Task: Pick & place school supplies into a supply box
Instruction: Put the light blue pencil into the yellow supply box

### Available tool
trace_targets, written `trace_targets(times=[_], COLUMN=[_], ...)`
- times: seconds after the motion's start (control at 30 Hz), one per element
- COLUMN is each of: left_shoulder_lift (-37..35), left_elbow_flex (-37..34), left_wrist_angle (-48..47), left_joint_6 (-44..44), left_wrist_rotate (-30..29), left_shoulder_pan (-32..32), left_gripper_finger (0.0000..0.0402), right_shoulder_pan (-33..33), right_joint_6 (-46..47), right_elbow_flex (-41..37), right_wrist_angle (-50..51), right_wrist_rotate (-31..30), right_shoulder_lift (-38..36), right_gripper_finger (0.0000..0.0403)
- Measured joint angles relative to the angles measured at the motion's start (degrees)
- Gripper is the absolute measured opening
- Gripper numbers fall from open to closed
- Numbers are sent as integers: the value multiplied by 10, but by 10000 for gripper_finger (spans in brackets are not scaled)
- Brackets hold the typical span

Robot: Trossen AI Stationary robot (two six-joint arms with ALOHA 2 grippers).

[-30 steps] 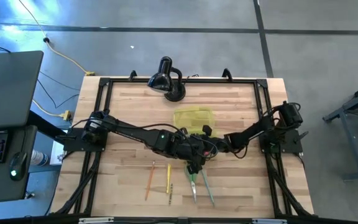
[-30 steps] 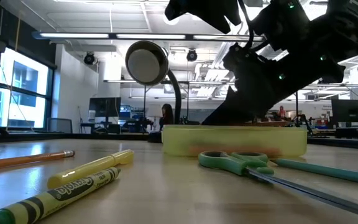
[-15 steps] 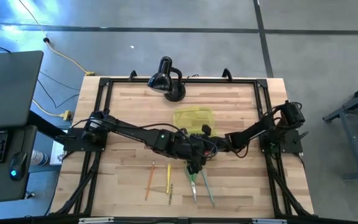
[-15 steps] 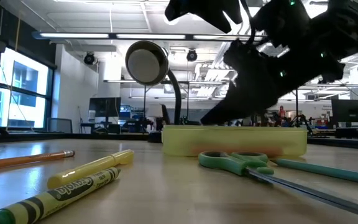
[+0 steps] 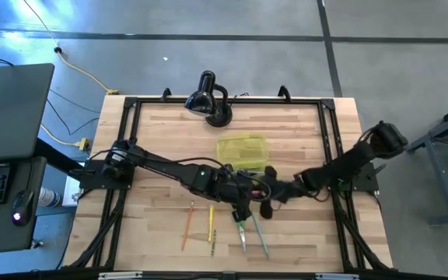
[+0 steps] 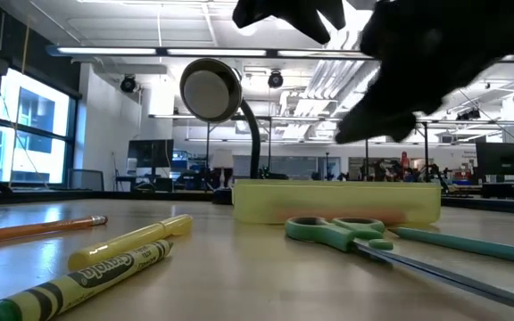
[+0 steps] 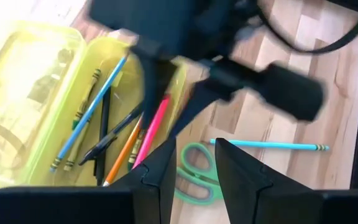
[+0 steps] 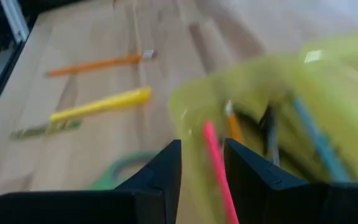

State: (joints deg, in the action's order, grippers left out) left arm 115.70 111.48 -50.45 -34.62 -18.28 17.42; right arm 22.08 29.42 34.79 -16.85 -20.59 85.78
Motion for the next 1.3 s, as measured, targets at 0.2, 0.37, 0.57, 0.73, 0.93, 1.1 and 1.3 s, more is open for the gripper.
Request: trace_targets(times=[0.2,0.37,0.57,0.73,0.93,1.1,1.3], left_shoulder_lift=[0,0,0,0,0,0,0], left_elbow_flex=[0,0,0,0,0,0,0], left_wrist_angle=[-6,2,12,12,31,37,38], left_joint_6=[-2,-4,-4,-4,-4,-5,-30], left_wrist_rotate=[-21,-26,-26,-25,-29,-18,-18], left_shoulder_pan=[3,2,3,3,2,3,3], left_gripper_finger=[143,143,143,143,143,143,143], right_shoulder_pan=[97,153,208,238,240,233,229], right_joint_6=[103,183,165,142,153,167,361], right_elbow_flex=[0,0,0,0,73,192,280], right_wrist_angle=[29,45,36,-67,-64,151,388], right_wrist_rotate=[-22,-33,-49,-65,-61,-82,-137], right_shoulder_lift=[-6,-2,-2,26,139,173,174], right_gripper_finger=[99,99,99,99,98,98,98])
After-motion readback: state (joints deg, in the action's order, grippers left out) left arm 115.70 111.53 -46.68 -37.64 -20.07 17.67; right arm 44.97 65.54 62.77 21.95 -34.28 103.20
